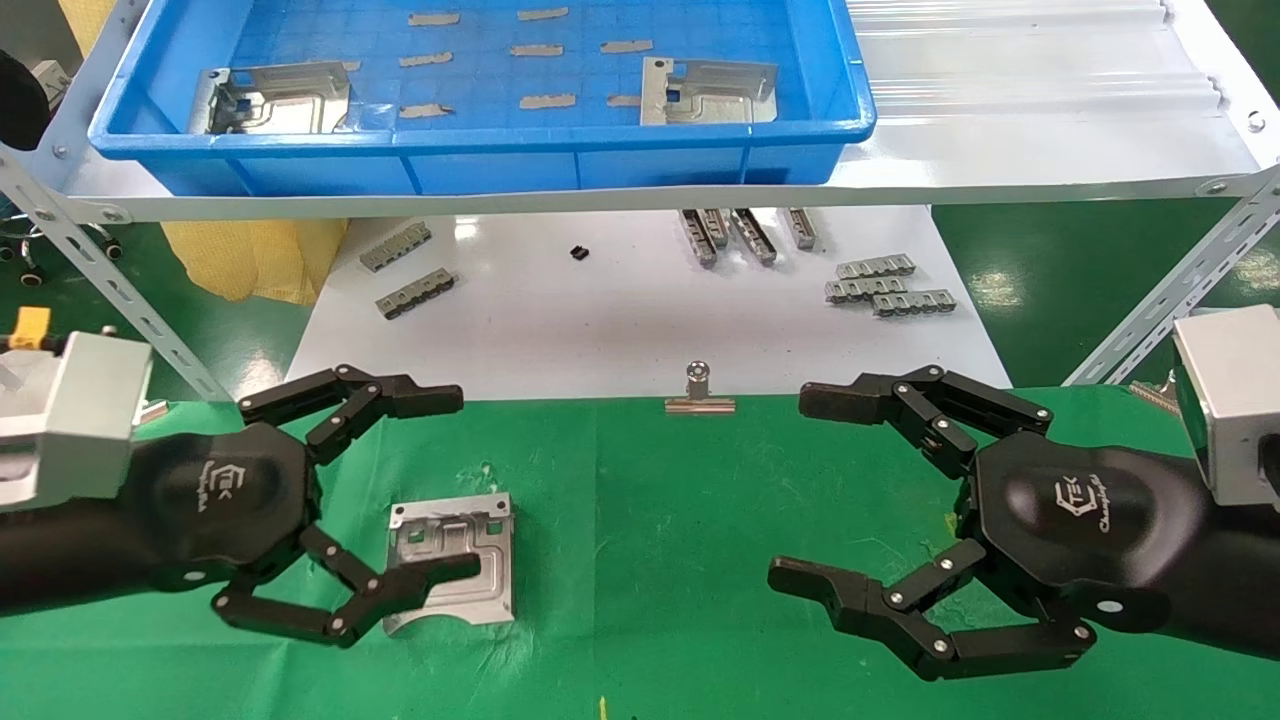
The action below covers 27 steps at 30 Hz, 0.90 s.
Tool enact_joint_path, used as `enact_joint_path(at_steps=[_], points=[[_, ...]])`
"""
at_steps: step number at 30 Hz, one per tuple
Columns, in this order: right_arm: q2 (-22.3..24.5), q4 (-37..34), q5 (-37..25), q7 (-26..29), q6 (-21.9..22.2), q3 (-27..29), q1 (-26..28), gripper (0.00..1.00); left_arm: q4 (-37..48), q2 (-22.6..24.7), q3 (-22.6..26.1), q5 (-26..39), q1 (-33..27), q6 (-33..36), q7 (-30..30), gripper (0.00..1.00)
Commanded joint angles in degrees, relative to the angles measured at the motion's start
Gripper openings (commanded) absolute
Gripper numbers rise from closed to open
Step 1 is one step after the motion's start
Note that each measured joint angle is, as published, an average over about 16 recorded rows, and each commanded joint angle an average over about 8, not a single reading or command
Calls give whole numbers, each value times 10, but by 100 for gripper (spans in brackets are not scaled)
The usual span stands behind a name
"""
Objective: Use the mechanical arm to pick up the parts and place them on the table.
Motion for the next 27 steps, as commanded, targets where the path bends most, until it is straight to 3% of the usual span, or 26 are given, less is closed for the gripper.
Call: enact_joint_path(at_steps=[1,14,27], points=[[0,0,0,0,0,0,0,100,-21,-5,-10,-6,11,-2,-17,100],[0,0,0,0,0,0,0,100,-147,-37,-67,-42,75,-13,-116,100],[0,0,0,0,0,0,0,100,-159,-41,-73,-47,82,-15,-122,100]])
